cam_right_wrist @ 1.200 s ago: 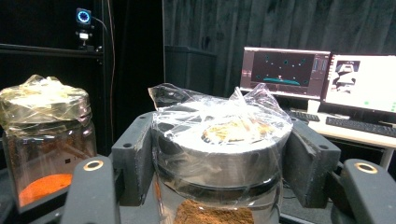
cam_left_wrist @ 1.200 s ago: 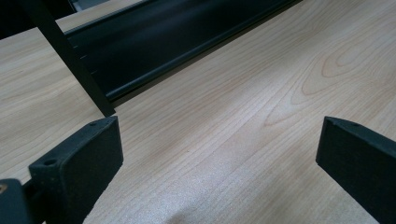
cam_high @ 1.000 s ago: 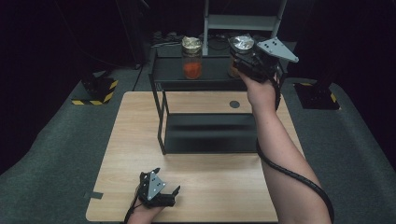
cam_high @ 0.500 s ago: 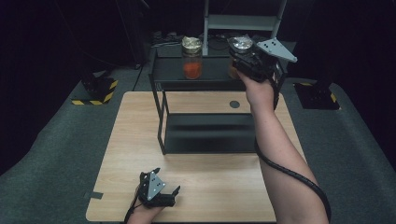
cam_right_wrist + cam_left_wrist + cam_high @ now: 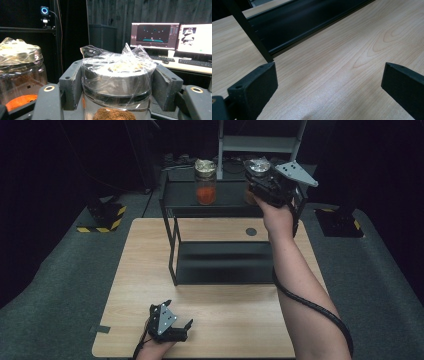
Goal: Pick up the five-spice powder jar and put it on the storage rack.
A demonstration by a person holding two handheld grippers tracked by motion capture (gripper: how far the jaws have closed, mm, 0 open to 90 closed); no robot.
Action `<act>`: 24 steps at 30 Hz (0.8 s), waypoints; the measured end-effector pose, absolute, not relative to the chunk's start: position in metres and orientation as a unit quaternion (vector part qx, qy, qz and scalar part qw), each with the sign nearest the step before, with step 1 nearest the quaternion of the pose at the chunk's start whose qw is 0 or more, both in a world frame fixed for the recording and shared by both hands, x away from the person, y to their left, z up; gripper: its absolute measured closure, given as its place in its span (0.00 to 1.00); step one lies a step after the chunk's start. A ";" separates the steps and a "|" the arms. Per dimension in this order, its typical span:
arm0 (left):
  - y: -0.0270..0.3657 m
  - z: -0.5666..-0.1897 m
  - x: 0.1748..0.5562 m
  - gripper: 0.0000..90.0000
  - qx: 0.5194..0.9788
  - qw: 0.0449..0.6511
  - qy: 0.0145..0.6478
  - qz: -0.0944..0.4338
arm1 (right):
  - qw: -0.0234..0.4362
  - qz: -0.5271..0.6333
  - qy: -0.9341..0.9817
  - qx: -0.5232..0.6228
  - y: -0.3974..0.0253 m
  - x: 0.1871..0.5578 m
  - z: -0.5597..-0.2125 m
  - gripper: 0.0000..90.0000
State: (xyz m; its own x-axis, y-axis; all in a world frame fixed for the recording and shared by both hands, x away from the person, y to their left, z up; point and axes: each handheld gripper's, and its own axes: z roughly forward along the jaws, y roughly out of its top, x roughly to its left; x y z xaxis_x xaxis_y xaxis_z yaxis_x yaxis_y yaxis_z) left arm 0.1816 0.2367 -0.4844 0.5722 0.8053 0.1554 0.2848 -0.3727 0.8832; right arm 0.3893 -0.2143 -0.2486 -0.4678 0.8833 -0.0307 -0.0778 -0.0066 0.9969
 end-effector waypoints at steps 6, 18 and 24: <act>0.237 -0.484 0.182 0.01 0.772 0.436 0.353 0.299 | 0.384 0.615 0.593 0.350 -0.214 0.389 -0.244 0.24; 0.235 -0.484 0.181 0.01 0.774 0.433 0.350 0.302 | 0.391 0.613 0.590 0.350 -0.214 0.379 -0.246 0.00; 0.234 -0.484 0.181 0.01 0.776 0.430 0.347 0.304 | 0.385 0.617 0.590 0.351 -0.217 0.372 -0.246 0.00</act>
